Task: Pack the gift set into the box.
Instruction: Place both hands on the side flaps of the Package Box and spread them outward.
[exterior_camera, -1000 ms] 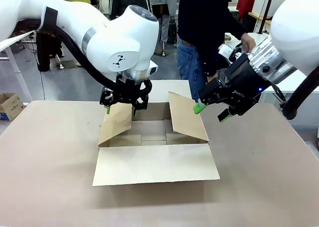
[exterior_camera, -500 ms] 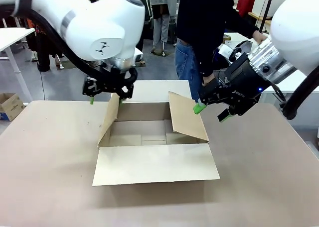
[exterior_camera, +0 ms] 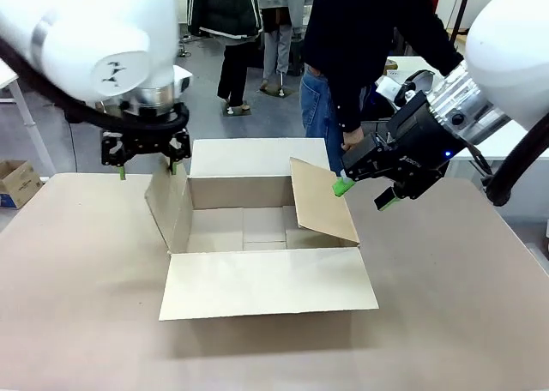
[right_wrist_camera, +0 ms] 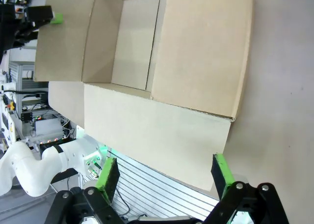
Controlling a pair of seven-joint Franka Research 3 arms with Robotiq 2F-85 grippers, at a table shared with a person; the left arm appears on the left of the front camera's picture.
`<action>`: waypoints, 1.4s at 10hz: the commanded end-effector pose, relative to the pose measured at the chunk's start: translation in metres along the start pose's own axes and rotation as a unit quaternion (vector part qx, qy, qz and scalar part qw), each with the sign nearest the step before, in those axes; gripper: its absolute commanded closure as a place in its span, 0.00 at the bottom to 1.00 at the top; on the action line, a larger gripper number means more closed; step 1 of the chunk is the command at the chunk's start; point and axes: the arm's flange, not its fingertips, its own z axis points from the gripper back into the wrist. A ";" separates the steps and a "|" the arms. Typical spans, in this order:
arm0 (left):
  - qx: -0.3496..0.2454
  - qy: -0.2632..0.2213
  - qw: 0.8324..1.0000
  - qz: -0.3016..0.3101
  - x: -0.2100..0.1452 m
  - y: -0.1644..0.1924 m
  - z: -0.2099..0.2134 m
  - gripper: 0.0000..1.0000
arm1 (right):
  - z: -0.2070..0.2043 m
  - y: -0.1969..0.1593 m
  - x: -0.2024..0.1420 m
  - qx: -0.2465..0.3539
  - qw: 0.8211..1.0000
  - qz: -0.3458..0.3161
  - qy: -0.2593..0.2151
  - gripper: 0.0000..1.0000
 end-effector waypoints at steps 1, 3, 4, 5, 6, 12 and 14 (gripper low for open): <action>-0.078 0.035 0.996 0.001 0.000 0.045 -0.018 0.00 | 0.000 0.004 0.003 0.000 1.000 0.002 -0.001 0.00; -0.152 0.057 0.987 -0.011 0.011 0.083 -0.045 0.00 | 0.000 0.004 0.003 0.000 1.000 0.002 -0.001 0.00; -0.183 0.068 0.981 -0.014 0.018 0.099 -0.061 0.00 | 0.000 0.004 0.003 0.000 1.000 0.002 -0.001 0.00; -0.224 0.079 0.971 0.001 0.026 0.117 -0.076 0.00 | 0.000 0.004 0.003 0.000 1.000 0.002 -0.001 0.00; -0.142 0.046 0.989 0.007 0.020 0.082 -0.050 0.00 | 0.000 0.004 0.003 0.000 1.000 0.002 -0.001 0.00; -0.142 0.046 0.989 0.007 0.020 0.082 -0.050 0.00 | -0.053 0.108 0.051 -0.169 0.985 -0.016 0.013 0.00; -0.142 0.046 0.989 0.007 0.020 0.082 -0.050 0.00 | -0.131 0.171 0.090 -0.297 0.952 -0.069 -0.004 0.00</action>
